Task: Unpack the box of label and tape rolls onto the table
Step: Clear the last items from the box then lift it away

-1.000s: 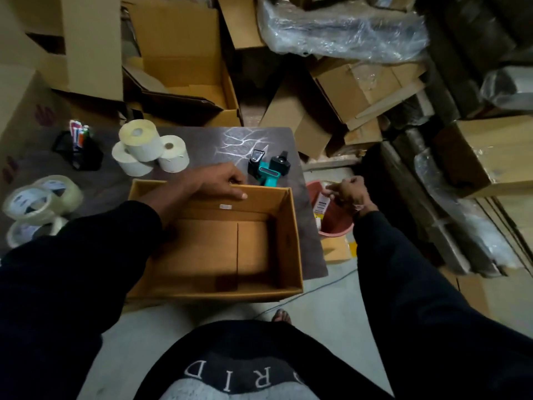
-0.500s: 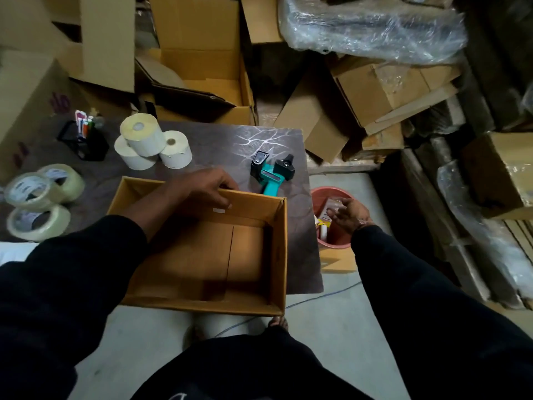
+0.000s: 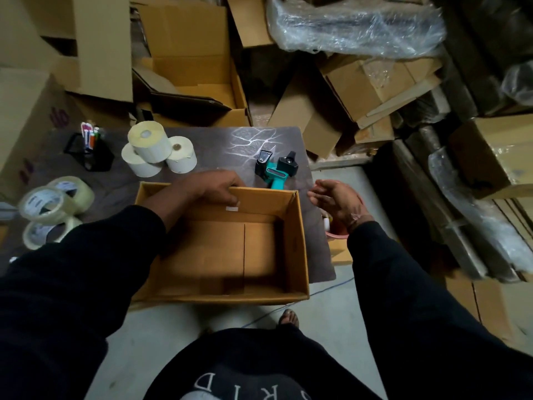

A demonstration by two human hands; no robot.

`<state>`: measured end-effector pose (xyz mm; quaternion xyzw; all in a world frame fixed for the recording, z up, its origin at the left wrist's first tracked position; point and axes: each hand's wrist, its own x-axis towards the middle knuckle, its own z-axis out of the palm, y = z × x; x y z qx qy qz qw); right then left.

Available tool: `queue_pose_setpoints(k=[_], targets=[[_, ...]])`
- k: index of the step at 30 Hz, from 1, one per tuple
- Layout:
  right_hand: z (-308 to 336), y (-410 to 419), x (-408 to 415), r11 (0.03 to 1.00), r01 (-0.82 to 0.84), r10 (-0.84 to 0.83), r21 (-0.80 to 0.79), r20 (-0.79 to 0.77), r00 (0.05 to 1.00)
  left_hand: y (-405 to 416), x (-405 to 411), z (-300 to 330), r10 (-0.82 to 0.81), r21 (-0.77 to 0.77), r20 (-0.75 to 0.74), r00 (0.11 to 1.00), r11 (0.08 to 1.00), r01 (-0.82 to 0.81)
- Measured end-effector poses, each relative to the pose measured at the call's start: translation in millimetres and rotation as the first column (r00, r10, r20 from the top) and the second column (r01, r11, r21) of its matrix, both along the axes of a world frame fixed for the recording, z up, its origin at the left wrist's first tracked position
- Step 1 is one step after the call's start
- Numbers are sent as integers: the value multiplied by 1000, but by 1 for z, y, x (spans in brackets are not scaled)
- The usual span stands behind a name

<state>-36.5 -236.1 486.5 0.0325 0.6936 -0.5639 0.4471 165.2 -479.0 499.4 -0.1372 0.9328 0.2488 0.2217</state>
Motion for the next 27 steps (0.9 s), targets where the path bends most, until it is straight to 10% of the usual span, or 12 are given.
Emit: queue_pose_setpoints(k=[7, 16, 27], targets=[[25, 6, 57, 881, -392, 459, 264, -283, 842, -4, 15, 7, -59, -37, 44, 997, 997, 60], [73, 41, 74, 645, -427, 723, 634, -324, 610, 14, 16, 24, -102, 25, -29, 994, 994, 103], [83, 167, 0, 493, 17, 717, 870, -418, 559, 136, -69, 49, 33, 100, -95, 995, 995, -23]])
